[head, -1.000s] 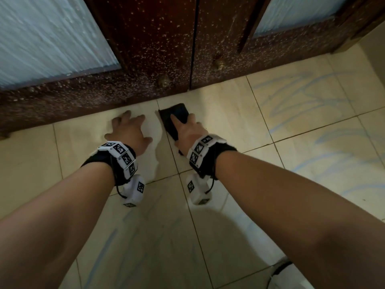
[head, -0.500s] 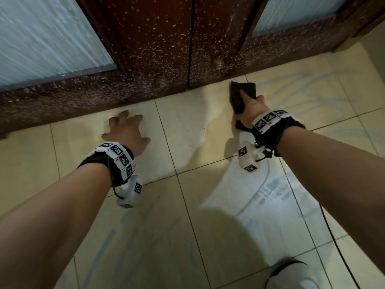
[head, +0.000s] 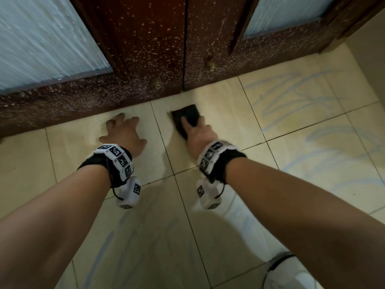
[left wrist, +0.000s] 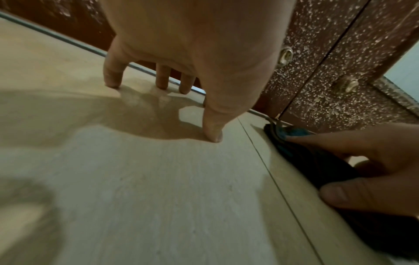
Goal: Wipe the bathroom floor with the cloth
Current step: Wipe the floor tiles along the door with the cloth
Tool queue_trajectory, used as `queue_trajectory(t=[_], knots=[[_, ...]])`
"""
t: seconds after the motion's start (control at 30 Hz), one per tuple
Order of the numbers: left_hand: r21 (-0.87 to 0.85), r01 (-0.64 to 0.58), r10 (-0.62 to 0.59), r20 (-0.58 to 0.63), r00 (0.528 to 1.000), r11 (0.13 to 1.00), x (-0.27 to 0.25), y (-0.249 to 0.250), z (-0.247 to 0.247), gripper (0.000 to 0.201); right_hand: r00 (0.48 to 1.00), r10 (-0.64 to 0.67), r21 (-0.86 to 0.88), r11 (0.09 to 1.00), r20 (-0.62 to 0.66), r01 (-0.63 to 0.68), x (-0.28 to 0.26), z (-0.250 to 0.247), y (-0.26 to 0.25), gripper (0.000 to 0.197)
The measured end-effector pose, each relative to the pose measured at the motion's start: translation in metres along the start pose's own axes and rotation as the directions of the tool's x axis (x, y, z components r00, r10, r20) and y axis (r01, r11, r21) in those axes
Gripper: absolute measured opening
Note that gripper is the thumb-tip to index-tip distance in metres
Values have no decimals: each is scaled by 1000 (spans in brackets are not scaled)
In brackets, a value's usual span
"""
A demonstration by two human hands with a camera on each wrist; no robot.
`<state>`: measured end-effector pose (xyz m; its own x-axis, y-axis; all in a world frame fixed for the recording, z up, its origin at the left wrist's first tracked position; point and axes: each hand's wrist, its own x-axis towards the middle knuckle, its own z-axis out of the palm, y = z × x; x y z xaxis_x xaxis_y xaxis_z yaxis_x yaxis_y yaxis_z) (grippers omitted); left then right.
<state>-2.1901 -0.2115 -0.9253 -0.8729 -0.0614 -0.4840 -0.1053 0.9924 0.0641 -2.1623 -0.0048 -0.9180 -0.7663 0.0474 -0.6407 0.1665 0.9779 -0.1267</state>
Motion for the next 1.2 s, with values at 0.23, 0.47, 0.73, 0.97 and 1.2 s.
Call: queue_trajectory(t=[0.23,0.47,0.73,0.97,1.2], knots=[[-12,10,-10,12,1000,1000,-2,-1,1,75,993,-115,-65,991,15,116,-9,15,-2,87],[-15,10,-10,22,1000,1000,-3,-1,2,76,998,-31,10,999,-64,31,-7,-5,60,81],[-13,4,-3,39,999,1000,-2,-2,-1,76,981,184,74,981,-66,-179,6,-25,125,79],[51,-16,6,195,981,999,-27,9,-10,90,979,206,-32,978,-4,-206,1,-34,124,89],[15,50,-51,118,992,999,-70,47,-50,81,991,110,1,994,81,-110,-8,-70,124,70]])
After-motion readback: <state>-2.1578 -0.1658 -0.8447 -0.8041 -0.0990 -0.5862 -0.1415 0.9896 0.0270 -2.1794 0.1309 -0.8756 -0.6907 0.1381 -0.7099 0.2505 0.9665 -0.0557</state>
